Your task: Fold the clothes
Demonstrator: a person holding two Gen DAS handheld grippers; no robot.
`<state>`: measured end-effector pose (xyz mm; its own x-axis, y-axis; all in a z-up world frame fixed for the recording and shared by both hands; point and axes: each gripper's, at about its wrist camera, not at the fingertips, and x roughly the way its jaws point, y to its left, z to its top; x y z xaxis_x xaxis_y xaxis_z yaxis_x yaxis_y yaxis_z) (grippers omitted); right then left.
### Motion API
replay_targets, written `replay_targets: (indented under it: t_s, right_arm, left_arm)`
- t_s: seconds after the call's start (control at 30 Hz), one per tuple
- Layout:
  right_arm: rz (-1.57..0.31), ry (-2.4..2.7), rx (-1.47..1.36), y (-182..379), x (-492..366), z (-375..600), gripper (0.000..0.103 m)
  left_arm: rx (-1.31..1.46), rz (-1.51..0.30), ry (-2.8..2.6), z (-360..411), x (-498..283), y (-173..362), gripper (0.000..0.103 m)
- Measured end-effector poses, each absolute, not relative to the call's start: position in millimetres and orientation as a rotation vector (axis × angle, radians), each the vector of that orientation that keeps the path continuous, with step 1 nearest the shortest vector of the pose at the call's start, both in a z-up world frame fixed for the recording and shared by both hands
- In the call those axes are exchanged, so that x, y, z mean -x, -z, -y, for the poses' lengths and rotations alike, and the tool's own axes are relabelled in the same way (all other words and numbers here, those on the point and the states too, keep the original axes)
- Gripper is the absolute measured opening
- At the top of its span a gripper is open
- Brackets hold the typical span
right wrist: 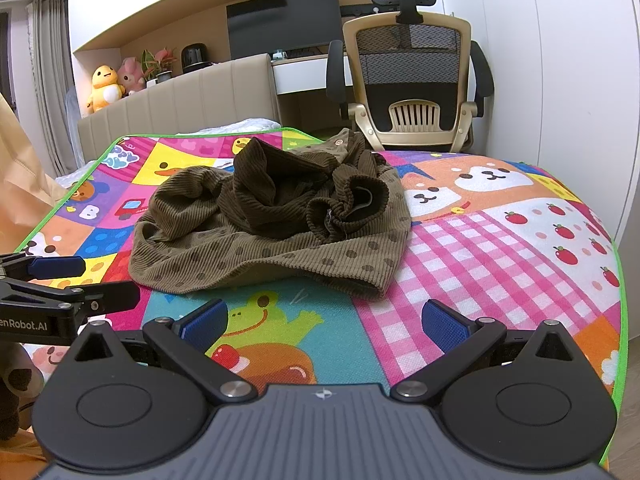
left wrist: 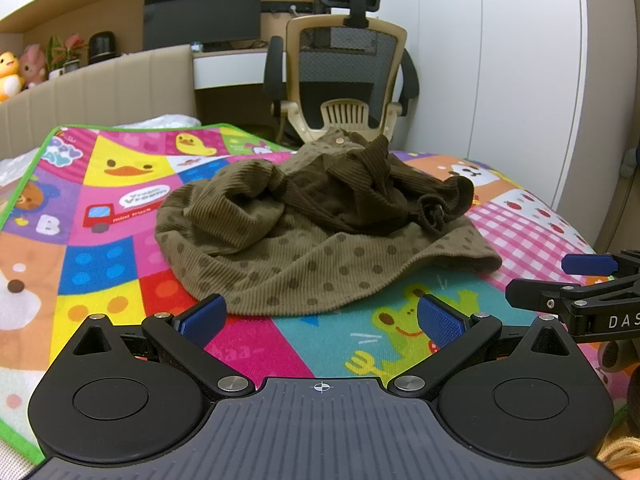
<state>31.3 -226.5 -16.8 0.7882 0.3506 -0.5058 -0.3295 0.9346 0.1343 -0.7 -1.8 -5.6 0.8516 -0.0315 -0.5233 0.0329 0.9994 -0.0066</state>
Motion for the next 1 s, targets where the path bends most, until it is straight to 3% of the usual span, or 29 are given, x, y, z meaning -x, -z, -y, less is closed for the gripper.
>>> replay_targets:
  t_s: [0.27, 0.53, 1.0]
  right_arm:
    - [-0.602, -0.421, -0.043, 10, -60, 227, 0.103]
    - [-0.712, -0.454, -0.12, 12, -143, 220, 0.103]
    - [-0.786, -0.463, -0.27, 41, -171, 231, 0.103]
  left_arm:
    - [-0.007, -0.587, 0.05, -8, -19, -2, 0.103]
    - [-0.114, -0.624, 0.1, -23, -103, -33, 0.103]
    - [-0.216, -0.747, 0.289, -68, -215, 11, 0.103]
